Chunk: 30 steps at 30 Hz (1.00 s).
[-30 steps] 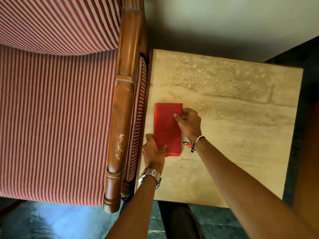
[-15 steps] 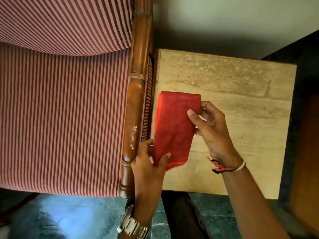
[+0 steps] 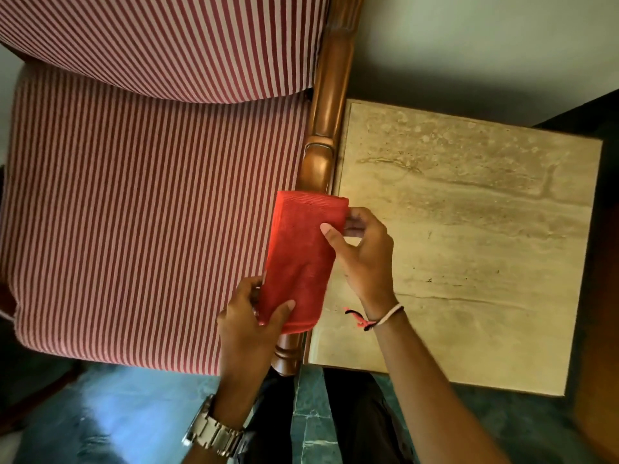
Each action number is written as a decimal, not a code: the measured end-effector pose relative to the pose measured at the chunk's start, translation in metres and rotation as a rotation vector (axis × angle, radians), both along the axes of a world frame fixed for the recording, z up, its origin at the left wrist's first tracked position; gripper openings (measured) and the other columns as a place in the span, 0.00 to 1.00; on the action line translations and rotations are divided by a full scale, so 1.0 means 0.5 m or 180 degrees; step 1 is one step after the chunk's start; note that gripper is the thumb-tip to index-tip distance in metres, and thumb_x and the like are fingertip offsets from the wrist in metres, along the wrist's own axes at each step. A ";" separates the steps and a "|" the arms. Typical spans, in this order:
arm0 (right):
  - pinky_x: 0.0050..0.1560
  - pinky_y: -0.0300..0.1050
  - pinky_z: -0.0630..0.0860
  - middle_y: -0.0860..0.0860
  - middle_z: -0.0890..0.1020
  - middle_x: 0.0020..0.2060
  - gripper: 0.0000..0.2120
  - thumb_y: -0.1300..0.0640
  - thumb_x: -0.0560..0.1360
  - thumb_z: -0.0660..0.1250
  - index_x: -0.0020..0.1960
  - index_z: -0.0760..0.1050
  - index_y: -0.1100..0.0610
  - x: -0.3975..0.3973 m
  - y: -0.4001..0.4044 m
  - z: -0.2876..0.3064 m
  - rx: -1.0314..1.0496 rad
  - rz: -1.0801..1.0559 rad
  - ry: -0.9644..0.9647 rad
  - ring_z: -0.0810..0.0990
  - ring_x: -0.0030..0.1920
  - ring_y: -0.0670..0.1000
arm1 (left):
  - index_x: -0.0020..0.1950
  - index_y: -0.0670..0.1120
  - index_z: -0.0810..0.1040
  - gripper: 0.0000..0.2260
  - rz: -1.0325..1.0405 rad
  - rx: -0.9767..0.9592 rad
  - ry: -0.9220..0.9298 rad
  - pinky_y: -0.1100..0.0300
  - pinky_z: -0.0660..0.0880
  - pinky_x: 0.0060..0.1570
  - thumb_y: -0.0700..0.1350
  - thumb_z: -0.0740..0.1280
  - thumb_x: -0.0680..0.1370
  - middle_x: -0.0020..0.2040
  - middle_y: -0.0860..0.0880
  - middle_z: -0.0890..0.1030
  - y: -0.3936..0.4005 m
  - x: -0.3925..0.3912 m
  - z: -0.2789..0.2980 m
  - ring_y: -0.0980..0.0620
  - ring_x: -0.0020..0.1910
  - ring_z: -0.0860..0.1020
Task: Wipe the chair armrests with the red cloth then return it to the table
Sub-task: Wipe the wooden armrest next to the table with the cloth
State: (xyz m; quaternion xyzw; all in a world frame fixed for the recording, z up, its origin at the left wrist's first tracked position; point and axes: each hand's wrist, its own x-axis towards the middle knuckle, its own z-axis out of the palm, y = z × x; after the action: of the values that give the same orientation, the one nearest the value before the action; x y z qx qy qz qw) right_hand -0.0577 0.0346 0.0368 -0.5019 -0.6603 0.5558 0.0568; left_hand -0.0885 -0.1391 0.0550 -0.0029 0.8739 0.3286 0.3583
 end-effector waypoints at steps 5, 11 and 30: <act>0.74 0.48 0.70 0.54 0.71 0.73 0.26 0.48 0.82 0.67 0.76 0.66 0.56 0.014 -0.050 0.021 0.1791 0.0261 -0.0091 0.69 0.75 0.50 | 0.72 0.49 0.69 0.29 -0.0357 0.0288 0.0599 0.59 0.75 0.55 0.65 0.63 0.77 0.63 0.51 0.77 -0.034 -0.073 -0.039 0.53 0.60 0.77; 0.83 0.60 0.57 0.58 0.56 0.83 0.29 0.50 0.86 0.55 0.83 0.52 0.60 -0.030 -0.169 -0.025 0.2173 0.1250 -0.0864 0.52 0.84 0.57 | 0.80 0.41 0.62 0.28 -0.2081 -0.0371 0.2229 0.37 0.64 0.76 0.54 0.57 0.84 0.81 0.35 0.61 -0.059 -0.249 -0.215 0.37 0.80 0.61; 0.84 0.58 0.53 0.57 0.46 0.84 0.29 0.53 0.87 0.51 0.84 0.44 0.58 -0.023 -0.232 -0.099 0.2767 0.1278 -0.1320 0.43 0.85 0.56 | 0.83 0.44 0.53 0.29 -0.2696 -0.0375 0.3197 0.45 0.54 0.81 0.56 0.50 0.84 0.83 0.40 0.55 -0.112 -0.318 -0.460 0.44 0.83 0.53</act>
State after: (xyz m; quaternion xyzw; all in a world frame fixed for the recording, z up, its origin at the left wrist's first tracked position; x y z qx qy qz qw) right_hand -0.0692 -0.0813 -0.0127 -0.3950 -0.9107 0.1192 0.0202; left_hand -0.2473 -0.1950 -0.1749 0.4752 0.8769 0.0722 0.0046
